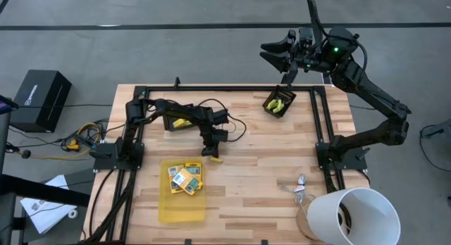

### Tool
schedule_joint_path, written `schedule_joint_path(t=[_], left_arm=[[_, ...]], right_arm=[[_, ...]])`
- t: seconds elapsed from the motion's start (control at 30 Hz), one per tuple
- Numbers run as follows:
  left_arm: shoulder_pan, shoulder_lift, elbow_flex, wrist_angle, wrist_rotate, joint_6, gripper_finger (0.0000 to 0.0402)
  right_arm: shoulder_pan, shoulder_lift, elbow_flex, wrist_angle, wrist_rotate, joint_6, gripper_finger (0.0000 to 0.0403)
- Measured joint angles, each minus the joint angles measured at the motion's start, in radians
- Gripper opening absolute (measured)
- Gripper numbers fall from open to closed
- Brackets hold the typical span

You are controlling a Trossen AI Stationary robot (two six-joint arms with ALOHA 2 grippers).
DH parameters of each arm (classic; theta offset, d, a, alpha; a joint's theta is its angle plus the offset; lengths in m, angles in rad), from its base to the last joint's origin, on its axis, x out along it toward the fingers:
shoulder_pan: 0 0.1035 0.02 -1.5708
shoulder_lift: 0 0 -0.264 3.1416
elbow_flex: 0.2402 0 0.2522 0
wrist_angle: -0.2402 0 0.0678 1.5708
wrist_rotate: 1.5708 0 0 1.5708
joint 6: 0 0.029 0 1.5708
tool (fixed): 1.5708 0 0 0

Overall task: Pick & Place School Supplies
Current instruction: Put the yellow eraser into the left black bin

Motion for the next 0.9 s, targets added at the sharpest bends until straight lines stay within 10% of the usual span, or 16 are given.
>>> schedule_joint_path(t=[0.63, 0.9], left_arm=[[0.066, -0.121, 0.080, 0.008, -0.071, -0.050, 0.0040], [-0.059, -0.294, 0.077, -0.088, -0.338, -0.084, 0.0120]], right_arm=[[-0.026, 0.000, 0.000, 0.010, 0.000, -0.016, 0.0154], [-0.026, 0.000, 0.000, 0.014, 0.000, -0.016, 0.0154]])
